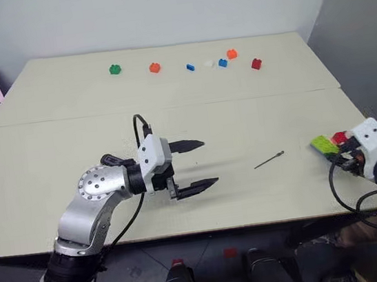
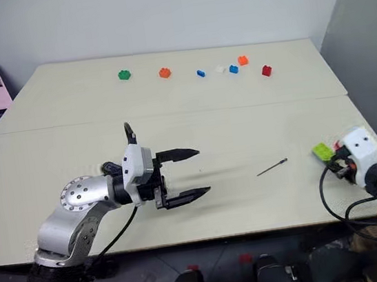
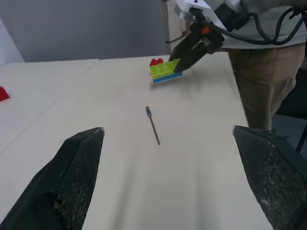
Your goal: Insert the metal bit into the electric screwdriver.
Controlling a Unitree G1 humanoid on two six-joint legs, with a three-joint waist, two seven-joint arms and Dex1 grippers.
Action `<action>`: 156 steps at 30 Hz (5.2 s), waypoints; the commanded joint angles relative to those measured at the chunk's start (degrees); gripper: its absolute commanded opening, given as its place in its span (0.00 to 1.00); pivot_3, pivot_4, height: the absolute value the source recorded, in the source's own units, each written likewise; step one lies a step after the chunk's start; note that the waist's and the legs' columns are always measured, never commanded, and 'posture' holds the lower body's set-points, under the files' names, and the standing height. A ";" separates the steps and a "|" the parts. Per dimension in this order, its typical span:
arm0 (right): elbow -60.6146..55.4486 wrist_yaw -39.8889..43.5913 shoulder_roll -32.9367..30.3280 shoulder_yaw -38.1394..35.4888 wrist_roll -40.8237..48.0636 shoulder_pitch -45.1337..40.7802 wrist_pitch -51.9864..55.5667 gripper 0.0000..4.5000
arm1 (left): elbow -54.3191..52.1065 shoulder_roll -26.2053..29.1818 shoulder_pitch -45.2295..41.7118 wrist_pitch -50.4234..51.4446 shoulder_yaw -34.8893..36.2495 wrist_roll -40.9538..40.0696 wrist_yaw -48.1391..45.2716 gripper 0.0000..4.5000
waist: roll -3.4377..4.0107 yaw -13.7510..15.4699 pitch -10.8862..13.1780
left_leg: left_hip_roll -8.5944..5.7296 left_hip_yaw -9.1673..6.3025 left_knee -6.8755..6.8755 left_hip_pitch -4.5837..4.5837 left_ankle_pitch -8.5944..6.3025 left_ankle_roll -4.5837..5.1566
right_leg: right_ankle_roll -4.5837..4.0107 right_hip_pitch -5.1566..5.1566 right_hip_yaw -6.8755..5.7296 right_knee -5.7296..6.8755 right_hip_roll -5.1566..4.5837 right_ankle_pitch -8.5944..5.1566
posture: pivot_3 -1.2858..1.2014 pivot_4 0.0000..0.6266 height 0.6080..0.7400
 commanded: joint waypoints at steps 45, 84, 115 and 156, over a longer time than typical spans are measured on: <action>-19.94 19.55 -11.10 14.28 31.30 -12.29 -5.10 1.00 | 26.77 24.91 -14.88 -26.92 -5.19 23.04 -26.03 1.00 | -0.10 0.96 0.12 | 0.00 0.02 -0.14 -0.68 -0.03 -0.05 | -0.05 -0.57 -0.10 -0.12 -0.07 -0.12 | 0.52 0.24 1.00; -26.02 9.45 -12.93 12.50 38.76 -8.41 -1.03 1.00 | 50.57 9.55 -32.91 -42.24 -20.36 43.42 -28.27 1.00 | -0.12 0.64 0.11 | -0.01 -0.08 0.04 -0.71 0.00 0.01 | 0.05 -0.51 -0.08 0.03 -0.03 -0.07 | 0.52 0.24 1.00; -24.25 9.93 -14.89 9.78 37.97 -7.30 -3.58 1.00 | 37.68 -1.03 -27.51 -19.41 -3.23 23.00 -16.16 0.36 | -0.11 1.62 0.10 | -0.06 -0.17 0.07 -0.22 0.06 0.10 | 0.06 0.15 -0.11 -0.03 -0.05 -0.07 | 0.52 0.24 1.00; -14.79 7.08 -10.44 15.61 32.76 -22.48 -5.10 1.00 | 21.21 -26.40 -6.24 -20.24 6.49 17.49 33.42 0.36 | -0.13 0.75 0.11 | -0.11 -0.22 0.04 -0.05 0.06 0.08 | 0.22 0.25 -0.09 -0.13 -0.01 0.02 | 0.52 0.24 1.00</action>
